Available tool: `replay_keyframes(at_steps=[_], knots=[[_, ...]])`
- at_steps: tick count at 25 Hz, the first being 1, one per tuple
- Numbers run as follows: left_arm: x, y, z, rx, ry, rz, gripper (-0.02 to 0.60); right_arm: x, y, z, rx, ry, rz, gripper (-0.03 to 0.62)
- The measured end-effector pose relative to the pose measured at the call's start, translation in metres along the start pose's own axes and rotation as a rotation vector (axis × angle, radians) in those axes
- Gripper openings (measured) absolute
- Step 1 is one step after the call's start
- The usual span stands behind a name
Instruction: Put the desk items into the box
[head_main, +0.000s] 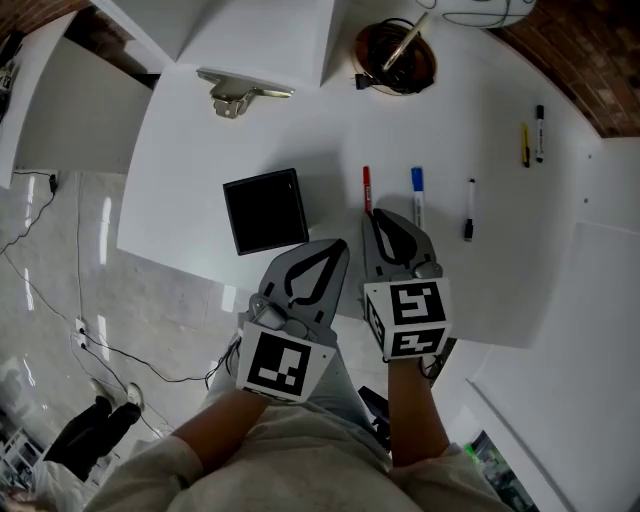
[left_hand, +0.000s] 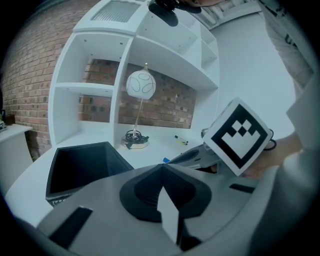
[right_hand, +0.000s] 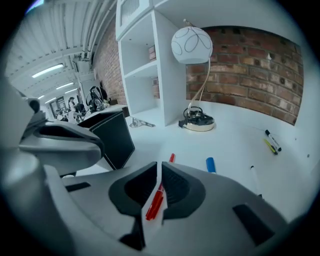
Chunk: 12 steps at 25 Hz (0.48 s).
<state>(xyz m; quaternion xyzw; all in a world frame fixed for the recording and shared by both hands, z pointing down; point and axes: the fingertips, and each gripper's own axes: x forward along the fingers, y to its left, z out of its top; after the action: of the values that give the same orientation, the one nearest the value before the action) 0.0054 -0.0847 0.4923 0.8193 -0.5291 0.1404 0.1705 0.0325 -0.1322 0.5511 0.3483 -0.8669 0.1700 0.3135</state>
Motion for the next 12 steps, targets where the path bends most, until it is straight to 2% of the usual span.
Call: replay_keyframes(at_steps=[6,12], knots=[[0.002,-0.004,-0.001,-0.02,0.005,-0.003,0.006,0.015,-0.001,-0.021,0.033,0.166,0.019,0.018],[0.001,-0.002,-0.002,-0.035,0.005,0.006,0.006,0.023,-0.006,-0.025,0.03,0.234,-0.013,0.024]])
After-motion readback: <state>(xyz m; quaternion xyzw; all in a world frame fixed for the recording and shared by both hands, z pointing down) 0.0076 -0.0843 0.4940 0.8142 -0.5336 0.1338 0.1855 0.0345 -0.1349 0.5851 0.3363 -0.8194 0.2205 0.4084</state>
